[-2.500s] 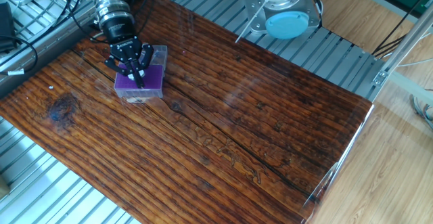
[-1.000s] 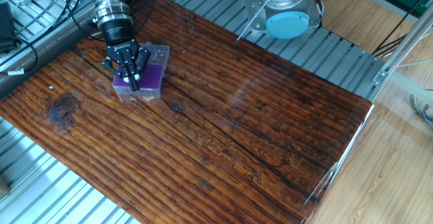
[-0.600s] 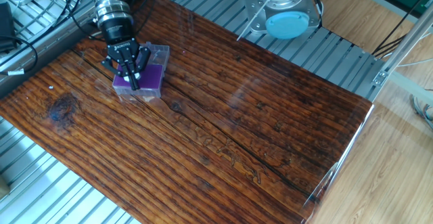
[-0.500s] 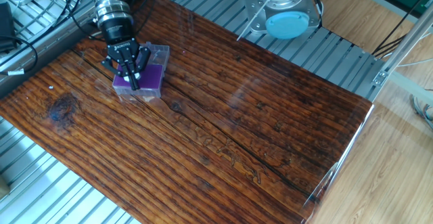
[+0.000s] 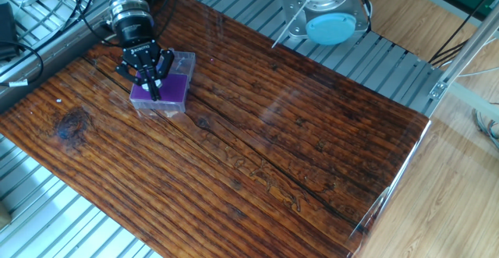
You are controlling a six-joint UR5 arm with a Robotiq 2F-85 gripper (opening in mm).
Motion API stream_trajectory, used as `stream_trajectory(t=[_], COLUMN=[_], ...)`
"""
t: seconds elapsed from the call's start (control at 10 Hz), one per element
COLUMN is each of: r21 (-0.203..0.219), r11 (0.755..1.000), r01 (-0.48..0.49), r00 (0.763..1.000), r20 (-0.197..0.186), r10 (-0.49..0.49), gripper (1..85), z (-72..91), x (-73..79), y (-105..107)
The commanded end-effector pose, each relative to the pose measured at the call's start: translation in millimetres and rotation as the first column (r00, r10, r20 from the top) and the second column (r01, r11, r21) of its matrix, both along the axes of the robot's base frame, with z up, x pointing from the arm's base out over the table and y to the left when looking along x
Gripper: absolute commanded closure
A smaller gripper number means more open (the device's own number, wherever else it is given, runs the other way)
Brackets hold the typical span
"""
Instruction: Insert a small pipette tip into the holder for small pipette tips
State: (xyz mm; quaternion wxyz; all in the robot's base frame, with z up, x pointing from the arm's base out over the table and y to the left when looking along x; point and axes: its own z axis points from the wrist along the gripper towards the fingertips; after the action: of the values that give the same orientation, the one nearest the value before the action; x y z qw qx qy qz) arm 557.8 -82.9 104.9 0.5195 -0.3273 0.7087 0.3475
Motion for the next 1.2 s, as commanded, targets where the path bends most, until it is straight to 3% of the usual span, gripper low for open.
stream_trajectory(t=[0.0, 0.1, 0.2, 0.5, 1.1], r21=[-0.006, -0.001, -0.024, -0.052, -0.050], r11=[1.000, 1.000, 1.000, 0.999, 0.999], r01=[0.012, 0.009, 0.015, 0.010, 0.002], r00=[1.000, 1.000, 1.000, 1.000, 1.000], r20=[0.018, 0.010, 0.001, 0.018, 0.016], r10=[-0.012, -0.009, -0.015, -0.010, -0.001], gripper=[84.7, 84.7, 84.7, 84.7, 84.7], z=[2.6, 2.7, 0.4, 2.5, 2.8], x=[3.9, 3.2, 5.9, 18.6, 17.0], y=[-3.9, -2.8, -3.2, -9.7, -9.1])
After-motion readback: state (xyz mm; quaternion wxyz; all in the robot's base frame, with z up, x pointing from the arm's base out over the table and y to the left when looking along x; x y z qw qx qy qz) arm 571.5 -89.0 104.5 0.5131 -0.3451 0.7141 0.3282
